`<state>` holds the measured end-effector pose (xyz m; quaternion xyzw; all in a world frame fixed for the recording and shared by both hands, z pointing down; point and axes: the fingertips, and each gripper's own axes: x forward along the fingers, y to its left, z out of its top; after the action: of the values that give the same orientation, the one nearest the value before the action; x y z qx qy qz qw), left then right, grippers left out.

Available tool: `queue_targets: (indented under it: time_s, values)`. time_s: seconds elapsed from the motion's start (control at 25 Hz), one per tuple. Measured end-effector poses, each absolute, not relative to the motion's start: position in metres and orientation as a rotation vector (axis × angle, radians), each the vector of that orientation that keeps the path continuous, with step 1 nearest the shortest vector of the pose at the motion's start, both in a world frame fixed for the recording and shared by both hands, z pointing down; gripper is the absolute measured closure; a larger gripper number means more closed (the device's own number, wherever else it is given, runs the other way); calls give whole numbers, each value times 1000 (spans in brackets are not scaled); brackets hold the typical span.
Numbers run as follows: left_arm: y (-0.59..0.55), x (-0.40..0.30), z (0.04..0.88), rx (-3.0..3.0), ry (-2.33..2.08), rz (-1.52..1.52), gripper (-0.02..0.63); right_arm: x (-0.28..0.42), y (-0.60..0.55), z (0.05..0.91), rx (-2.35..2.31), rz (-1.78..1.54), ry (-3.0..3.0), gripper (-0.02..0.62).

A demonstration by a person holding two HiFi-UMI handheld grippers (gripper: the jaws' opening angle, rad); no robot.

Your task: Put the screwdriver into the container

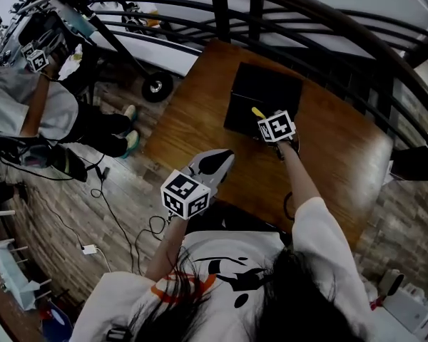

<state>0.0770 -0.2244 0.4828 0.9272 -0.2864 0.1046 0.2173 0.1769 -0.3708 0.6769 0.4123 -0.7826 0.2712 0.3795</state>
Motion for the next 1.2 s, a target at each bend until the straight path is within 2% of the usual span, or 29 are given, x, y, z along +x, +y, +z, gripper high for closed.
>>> queue_targets:
  time_s: [0.44,0.64,0.72,1.2]
  values:
    - [-229,55,483,2548,-831,291,606,172,-372,697,989,661,-1934,490]
    - [-235,42,483,2539,-852,292,606,167,-374,700,956,652,-1952,437]
    - [-234,38,483,2538,-857,289,606,166,-373,699,964,670,-1964,395]
    - [-225,19,476,2555,-851,280,606,180,-365,649,1173,880,-2121,393]
